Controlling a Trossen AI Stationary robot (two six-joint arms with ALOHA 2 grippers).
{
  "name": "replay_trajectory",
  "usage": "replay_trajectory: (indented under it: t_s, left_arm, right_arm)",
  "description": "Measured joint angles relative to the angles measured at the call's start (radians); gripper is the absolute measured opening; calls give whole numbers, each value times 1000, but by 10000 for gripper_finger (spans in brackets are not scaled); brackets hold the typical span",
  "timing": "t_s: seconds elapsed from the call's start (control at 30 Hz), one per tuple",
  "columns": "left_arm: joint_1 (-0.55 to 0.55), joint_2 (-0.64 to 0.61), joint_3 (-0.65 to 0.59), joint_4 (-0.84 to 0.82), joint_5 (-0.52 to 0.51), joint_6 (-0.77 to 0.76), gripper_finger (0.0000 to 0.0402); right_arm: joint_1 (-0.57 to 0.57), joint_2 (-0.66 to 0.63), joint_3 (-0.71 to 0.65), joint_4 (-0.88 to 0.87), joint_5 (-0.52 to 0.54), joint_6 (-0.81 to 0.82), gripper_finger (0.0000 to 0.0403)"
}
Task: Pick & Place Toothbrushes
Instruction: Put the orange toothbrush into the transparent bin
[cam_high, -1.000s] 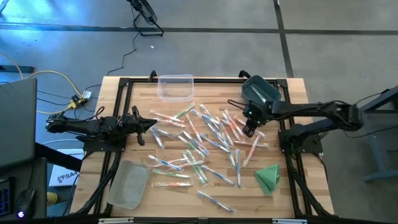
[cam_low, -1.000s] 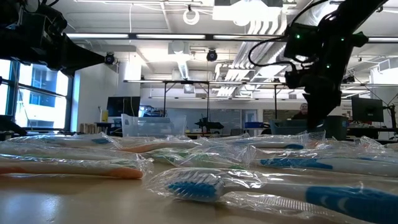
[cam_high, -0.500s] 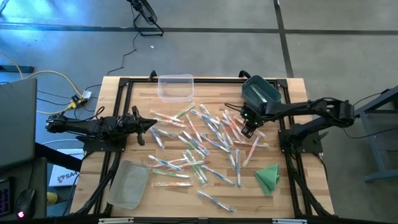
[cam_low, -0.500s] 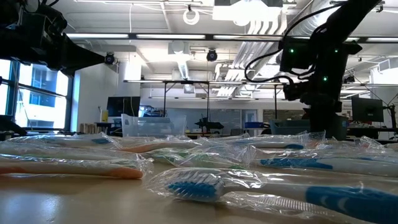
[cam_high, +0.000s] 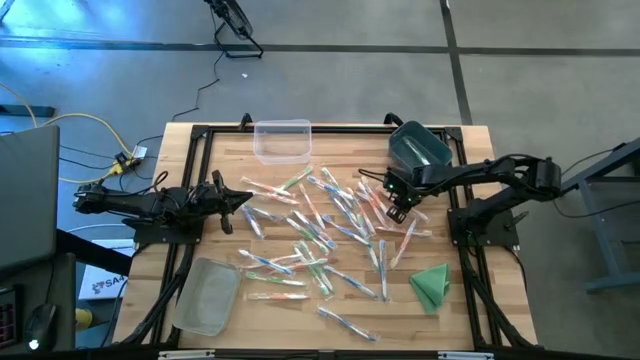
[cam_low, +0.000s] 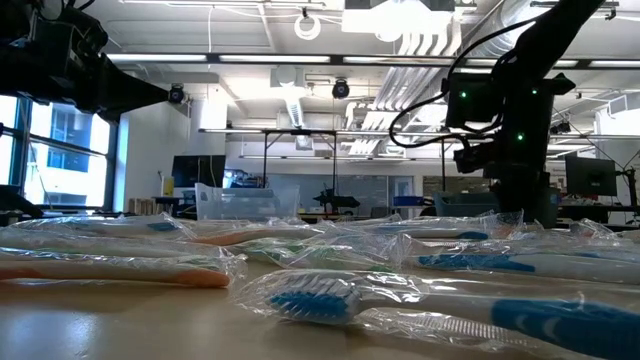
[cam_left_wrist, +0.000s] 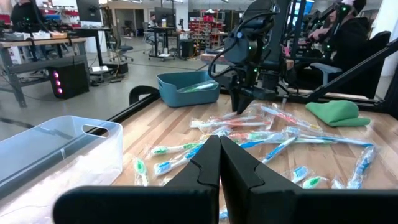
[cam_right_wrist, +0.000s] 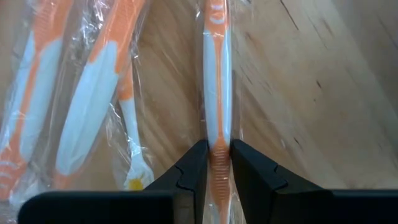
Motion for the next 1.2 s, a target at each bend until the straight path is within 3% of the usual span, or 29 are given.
replay_trajectory:
  t_s: [0.3, 0.6, 0.9, 1.2]
  left_arm:
    - [0, 0, 0, 0, 0, 0, 0]
    - [0, 0, 2, 11, 0, 0, 0]
    - [0, 0, 45, 7, -3, 7, 0]
    - [0, 0, 46, 8, -128, -2, 0]
  right_arm:
    - [0, 1, -2, 21, 1, 0, 23]
    - [0, -11, -4, 21, 21, 1, 23]
    - [0, -119, 48, -1, 63, -38, 23]
    - [-3, -182, 138, 1, 131, -105, 23]
